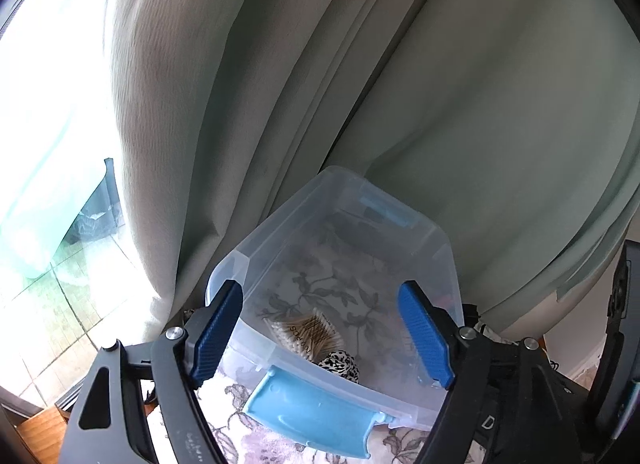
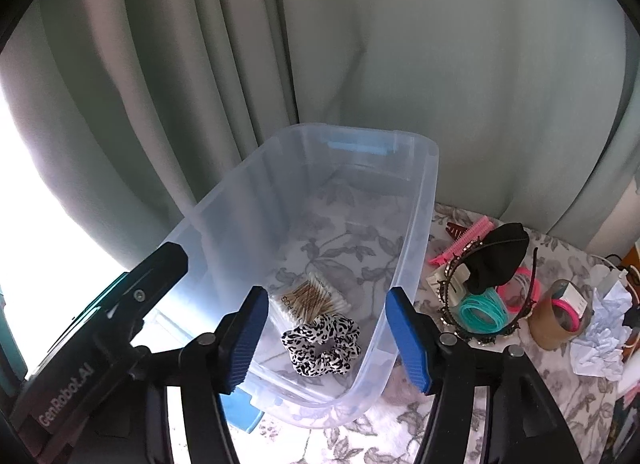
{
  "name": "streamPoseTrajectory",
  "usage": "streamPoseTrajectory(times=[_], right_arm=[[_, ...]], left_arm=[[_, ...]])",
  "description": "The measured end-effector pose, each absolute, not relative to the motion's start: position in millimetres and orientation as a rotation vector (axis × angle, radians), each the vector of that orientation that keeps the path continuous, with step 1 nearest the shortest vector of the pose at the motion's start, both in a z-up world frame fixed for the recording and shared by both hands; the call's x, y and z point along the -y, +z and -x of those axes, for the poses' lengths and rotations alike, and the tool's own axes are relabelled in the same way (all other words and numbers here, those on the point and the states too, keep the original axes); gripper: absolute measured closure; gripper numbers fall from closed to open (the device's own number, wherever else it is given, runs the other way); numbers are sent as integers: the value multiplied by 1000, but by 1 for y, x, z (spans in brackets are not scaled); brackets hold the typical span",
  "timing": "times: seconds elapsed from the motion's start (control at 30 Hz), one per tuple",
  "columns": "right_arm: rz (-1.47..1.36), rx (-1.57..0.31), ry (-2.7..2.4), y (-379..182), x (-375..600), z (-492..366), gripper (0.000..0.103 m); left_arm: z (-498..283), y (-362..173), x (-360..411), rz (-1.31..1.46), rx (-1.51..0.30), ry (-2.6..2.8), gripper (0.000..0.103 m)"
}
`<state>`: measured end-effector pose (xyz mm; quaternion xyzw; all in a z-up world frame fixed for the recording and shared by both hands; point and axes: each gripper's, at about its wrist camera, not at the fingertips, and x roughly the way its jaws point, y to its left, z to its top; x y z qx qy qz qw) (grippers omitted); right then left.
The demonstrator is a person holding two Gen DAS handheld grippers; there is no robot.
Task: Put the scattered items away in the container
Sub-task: 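Open left tool dropping swabs in box while right tool releases the scrunchie, then move both tools back toward the headband and crumpled paper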
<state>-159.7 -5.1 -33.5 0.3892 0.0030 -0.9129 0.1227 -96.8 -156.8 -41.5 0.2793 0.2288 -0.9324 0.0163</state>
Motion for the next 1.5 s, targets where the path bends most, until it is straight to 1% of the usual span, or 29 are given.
streamPoseTrajectory(times=[0.27,0.53,0.8,1.17,1.4,1.5], right_arm=[[-1117,-26,-2673,-28,6,157,38],[-1090,-5,-2689,-16,-1,146,37],[-1061,17,-2704,-4,-9,135,36],[-962,130,-2777,27,-45,98,36],[-920,239,-2842,38,-86,72,36],[-901,286,-2887,43,-108,61,35]], left_arm=[[99,-41,151,-862,-721,-2903,19],[97,-36,149,-861,-704,-2894,19],[82,-17,147,-825,-678,-2895,19],[57,15,111,-788,-611,-2947,19],[40,32,77,-784,-533,-3011,19],[33,38,61,-775,-536,-3052,19]])
